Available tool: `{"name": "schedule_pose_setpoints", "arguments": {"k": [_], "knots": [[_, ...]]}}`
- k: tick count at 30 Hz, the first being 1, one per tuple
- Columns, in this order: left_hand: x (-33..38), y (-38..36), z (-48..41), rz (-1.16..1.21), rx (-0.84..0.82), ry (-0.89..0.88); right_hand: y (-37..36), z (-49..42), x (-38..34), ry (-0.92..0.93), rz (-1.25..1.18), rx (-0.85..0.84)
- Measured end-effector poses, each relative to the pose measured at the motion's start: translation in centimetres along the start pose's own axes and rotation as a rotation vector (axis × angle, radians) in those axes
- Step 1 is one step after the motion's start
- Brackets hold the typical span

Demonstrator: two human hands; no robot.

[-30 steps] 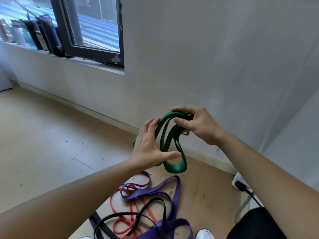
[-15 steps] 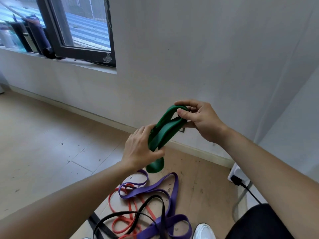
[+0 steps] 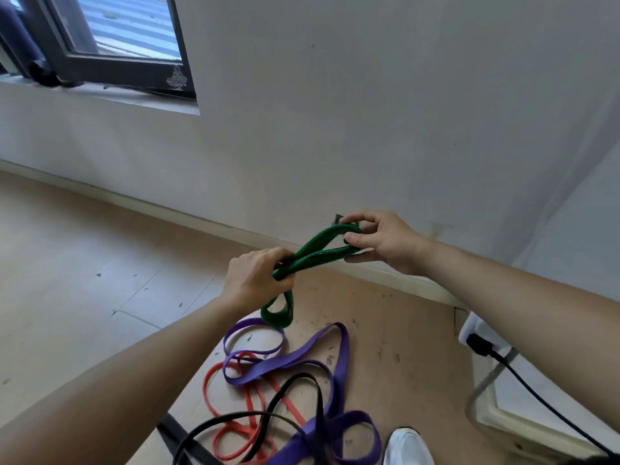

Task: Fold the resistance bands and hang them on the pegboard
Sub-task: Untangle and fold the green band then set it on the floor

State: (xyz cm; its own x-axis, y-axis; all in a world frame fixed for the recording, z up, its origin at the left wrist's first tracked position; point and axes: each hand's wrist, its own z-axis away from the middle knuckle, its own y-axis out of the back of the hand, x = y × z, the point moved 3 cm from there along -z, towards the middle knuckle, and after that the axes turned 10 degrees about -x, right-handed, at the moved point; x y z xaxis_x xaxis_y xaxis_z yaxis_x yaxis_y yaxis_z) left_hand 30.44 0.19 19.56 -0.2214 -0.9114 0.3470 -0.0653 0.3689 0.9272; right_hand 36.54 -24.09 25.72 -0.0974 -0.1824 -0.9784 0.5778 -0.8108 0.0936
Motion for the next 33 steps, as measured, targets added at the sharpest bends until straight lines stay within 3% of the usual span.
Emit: {"name": "schedule_pose_setpoints", "arguments": {"k": [4, 9, 16, 19, 24, 33], "knots": [[-3.2, -4.8, -3.5, -0.095, -0.140, 0.088, 1.2, -5.3, 6.6, -0.130, 0.019, 0.061], [-7.2, -12.4, -9.0, -0.321, -0.291, 0.047, 2.3, -11.2, 16.7, -0.238, -0.021, 0.171], [-11.0, -22.5, -17.9, -0.385, -0.255, -0.050, 6.2, -17.4, 27.5, -0.267, -0.126, 0.424], [-12.2, -27.0, -19.8, -0.294, -0.309, -0.058, 8.2, -18.8, 31.6, -0.270, 0.016, 0.480], [-13.5, -31.6, -20.0, -0.167, -0.334, -0.004, 10.3, -20.0, 36.6, -0.348, 0.340, 0.388], [-14.1, -32.8, -19.1, -0.002, -0.315, -0.015, 10.2, -19.7, 37.1, -0.278, 0.674, 0.324]]}}
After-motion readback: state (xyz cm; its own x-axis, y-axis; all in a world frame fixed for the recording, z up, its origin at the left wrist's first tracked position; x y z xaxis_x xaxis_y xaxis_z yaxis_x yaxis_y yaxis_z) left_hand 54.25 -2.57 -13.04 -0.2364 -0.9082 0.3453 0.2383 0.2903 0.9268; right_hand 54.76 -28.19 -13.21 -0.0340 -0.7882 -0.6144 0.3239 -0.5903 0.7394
